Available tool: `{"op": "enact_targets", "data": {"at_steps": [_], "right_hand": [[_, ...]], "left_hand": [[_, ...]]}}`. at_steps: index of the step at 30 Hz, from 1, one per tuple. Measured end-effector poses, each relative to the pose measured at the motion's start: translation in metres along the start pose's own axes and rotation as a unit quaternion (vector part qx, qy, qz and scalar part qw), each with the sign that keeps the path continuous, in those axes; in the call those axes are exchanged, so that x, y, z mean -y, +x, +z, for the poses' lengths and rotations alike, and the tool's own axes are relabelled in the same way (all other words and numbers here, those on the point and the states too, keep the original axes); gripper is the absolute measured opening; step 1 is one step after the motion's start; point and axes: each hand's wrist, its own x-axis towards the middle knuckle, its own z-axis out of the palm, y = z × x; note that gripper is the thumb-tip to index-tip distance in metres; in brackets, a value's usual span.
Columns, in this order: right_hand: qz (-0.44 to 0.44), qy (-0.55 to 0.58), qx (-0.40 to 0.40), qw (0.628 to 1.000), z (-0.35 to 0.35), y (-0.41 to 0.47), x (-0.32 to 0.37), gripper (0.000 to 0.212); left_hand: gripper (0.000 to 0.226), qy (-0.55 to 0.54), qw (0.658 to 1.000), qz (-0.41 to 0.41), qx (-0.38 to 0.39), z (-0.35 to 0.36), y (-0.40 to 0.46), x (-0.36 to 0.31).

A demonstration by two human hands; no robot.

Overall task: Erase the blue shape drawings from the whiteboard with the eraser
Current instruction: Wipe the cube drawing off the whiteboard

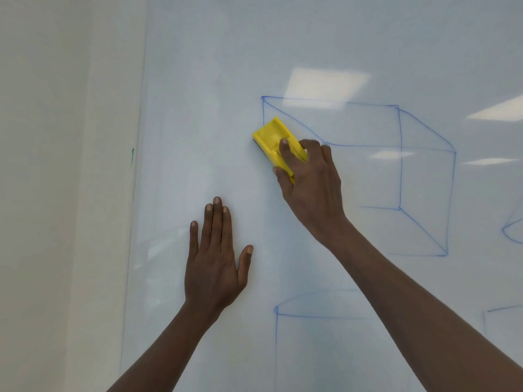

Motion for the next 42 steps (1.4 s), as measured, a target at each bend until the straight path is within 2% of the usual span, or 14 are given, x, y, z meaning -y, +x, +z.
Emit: {"op": "enact_targets", "data": {"at_steps": [4,9,12,20,26,34,42], "right_hand": [[0.009,-0.001,0.012,1.000,0.004,0.031,0.009,0.048],[-0.017,-0.012,0.022,1.000,0.004,0.013,0.013,0.046],[-0.003,-0.017,0.017,1.000,0.001,0.013,0.007,0.045],[0.029,-0.064,0.018,0.997,0.003,0.076,0.013,0.049],[-0.009,-0.055,0.038,0.998,-0.001,0.055,0.007,0.049],[0.050,-0.073,0.023,0.996,-0.005,0.081,-0.002,0.050],[-0.019,-0.040,0.056,0.997,-0.006,0.055,0.003,0.050]], "left_hand": [[0.077,-0.001,1.000,-0.001,0.005,0.000,0.000,-0.001],[0.078,-0.005,1.000,-0.005,0.007,-0.002,0.000,-0.001],[0.078,-0.007,1.000,-0.004,0.007,-0.002,0.000,-0.001],[0.077,-0.009,1.000,-0.001,0.004,0.000,-0.001,-0.001],[0.077,-0.008,1.000,-0.002,0.002,-0.002,-0.001,-0.001],[0.077,-0.006,1.000,0.002,-0.001,-0.001,-0.002,-0.002],[0.077,-0.008,1.000,0.004,-0.005,0.000,-0.002,0.000]]}}
